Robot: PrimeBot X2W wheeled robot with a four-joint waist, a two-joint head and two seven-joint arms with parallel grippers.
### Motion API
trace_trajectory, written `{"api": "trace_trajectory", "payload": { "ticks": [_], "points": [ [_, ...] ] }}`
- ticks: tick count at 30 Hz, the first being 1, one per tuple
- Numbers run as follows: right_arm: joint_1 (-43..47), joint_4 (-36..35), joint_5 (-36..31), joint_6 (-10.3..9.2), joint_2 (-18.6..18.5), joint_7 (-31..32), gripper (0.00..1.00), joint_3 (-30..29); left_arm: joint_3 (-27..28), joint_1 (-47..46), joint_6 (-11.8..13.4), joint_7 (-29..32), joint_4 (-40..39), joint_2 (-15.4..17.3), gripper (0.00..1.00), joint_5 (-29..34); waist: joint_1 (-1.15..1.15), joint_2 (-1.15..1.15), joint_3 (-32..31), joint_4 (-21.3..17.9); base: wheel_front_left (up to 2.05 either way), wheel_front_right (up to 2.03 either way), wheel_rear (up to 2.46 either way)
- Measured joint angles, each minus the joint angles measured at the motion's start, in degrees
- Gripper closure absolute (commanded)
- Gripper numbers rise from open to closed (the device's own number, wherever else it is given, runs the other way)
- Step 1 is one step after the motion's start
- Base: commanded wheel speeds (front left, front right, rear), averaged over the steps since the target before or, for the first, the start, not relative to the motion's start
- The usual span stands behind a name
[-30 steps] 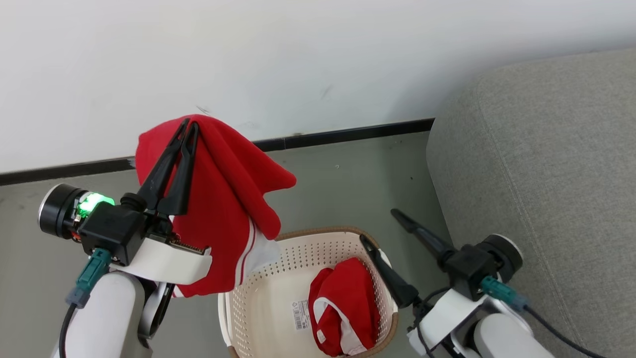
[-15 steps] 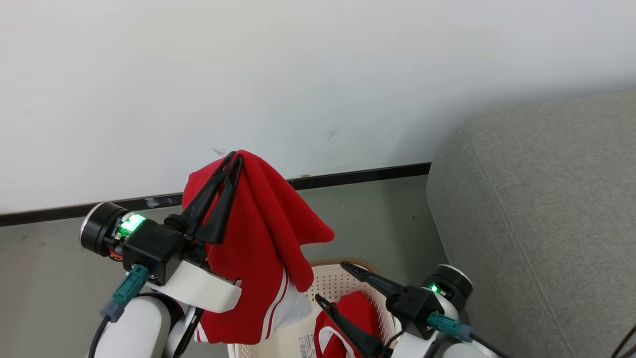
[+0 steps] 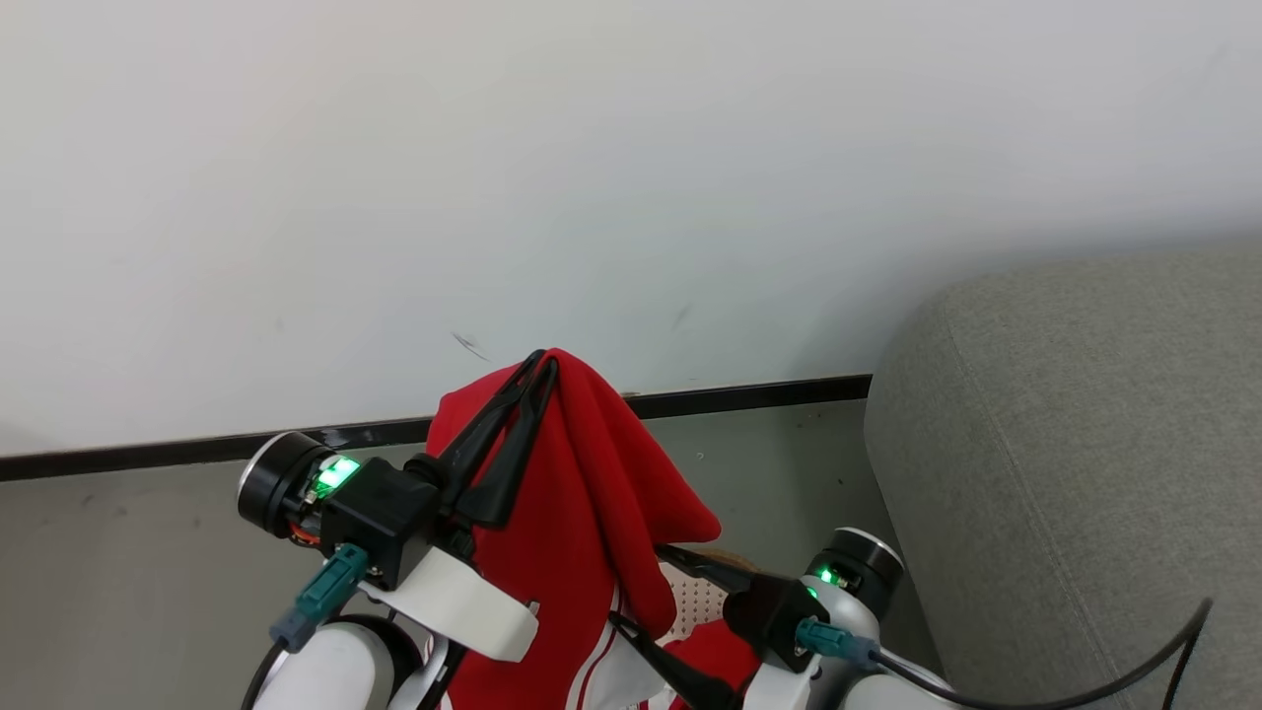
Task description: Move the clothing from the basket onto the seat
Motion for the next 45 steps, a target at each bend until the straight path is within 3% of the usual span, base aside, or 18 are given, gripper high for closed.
{"api": "trace_trajectory", "payload": {
  "ticks": [9,17,19,21,31,37,43,45],
  "points": [
    [-1.95,4.86,3.28,0.00,2.80,0.00,0.00,3.18,-2.78,0.01,-0.24,2.27,-1.54,-1.57,1.00,-0.59,0.00,0.00,-1.17,1.43,0.00,0.00,0.00],
    [-4.91,7.05,4.41,0.00,2.99,0.00,0.00,3.33,-5.15,-0.01,-0.45,3.91,-2.56,-2.07,1.00,-1.02,0.00,0.00,-1.50,2.74,0.00,0.00,0.00],
    [-5.76,7.11,4.41,0.00,3.01,0.00,0.55,3.60,-5.54,-0.02,-0.45,4.25,-2.63,-2.20,1.00,-1.08,0.00,0.00,-1.52,3.02,0.00,0.00,0.00],
    [-7.02,7.03,4.17,0.00,3.00,0.00,0.98,3.65,-5.71,-0.04,-0.45,4.43,-2.71,-2.30,1.00,-1.08,0.00,0.00,-1.51,3.27,0.00,0.00,0.00],
    [-7.86,5.86,4.08,0.01,3.03,0.00,1.00,2.19,-3.37,0.05,1.15,4.98,-1.48,-2.94,1.00,-2.09,0.00,0.00,-1.08,3.43,0.00,0.00,0.00],
    [-5.60,2.34,4.16,0.01,2.64,0.00,1.00,-5.38,-1.81,2.59,2.20,4.08,0.89,-3.08,1.00,-3.15,0.00,0.00,-0.85,2.57,0.00,0.00,0.00],
    [-2.50,-0.89,3.37,0.03,-0.93,0.00,1.00,-12.74,-1.42,3.69,2.61,2.07,2.96,-3.21,1.00,-4.64,0.00,0.00,-0.66,1.21,0.00,0.00,0.00],
    [-1.58,-1.72,2.66,0.03,-1.58,0.00,1.00,-15.19,-1.51,3.76,2.58,1.38,3.38,-3.27,0.86,-5.06,0.00,0.00,-0.61,0.67,0.00,0.00,0.00]
  ]
}}
